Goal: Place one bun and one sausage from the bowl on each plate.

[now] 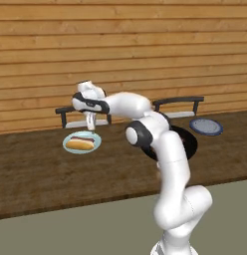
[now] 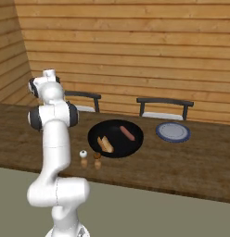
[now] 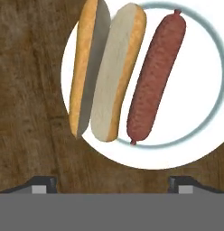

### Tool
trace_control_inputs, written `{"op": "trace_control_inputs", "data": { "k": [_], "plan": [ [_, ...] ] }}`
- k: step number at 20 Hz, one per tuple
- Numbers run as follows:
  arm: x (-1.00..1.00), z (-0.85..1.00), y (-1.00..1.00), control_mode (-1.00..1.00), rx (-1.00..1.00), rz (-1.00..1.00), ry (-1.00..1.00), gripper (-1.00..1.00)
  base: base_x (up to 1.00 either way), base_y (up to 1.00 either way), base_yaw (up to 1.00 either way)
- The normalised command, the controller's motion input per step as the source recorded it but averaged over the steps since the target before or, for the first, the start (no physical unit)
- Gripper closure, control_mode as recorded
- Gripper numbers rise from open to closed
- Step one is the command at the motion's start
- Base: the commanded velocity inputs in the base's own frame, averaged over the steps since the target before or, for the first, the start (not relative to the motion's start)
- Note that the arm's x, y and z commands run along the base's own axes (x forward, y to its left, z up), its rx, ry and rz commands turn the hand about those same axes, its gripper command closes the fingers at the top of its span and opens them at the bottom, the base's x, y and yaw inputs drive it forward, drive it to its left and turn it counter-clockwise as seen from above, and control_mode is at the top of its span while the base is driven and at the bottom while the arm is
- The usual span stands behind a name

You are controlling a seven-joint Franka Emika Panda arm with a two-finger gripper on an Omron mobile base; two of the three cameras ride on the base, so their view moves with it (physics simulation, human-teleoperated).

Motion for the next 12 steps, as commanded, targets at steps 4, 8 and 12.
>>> {"op": "trace_control_inputs", "data": {
  "k": [4,8,12],
  "plan": [
    [-1.0,0.19,-0.98,-1.0,-0.04,-0.02,-0.31,-1.0,0.0,0.0,0.0],
    [-1.0,0.29,-1.0,-1.0,0.0,-0.08,-0.33,-1.0,0.0,0.0,0.0],
    [-0.83,0.87,-1.0,-1.0,0.05,-0.05,-0.31,-1.0,0.0,0.0,0.0]
  ]
}}
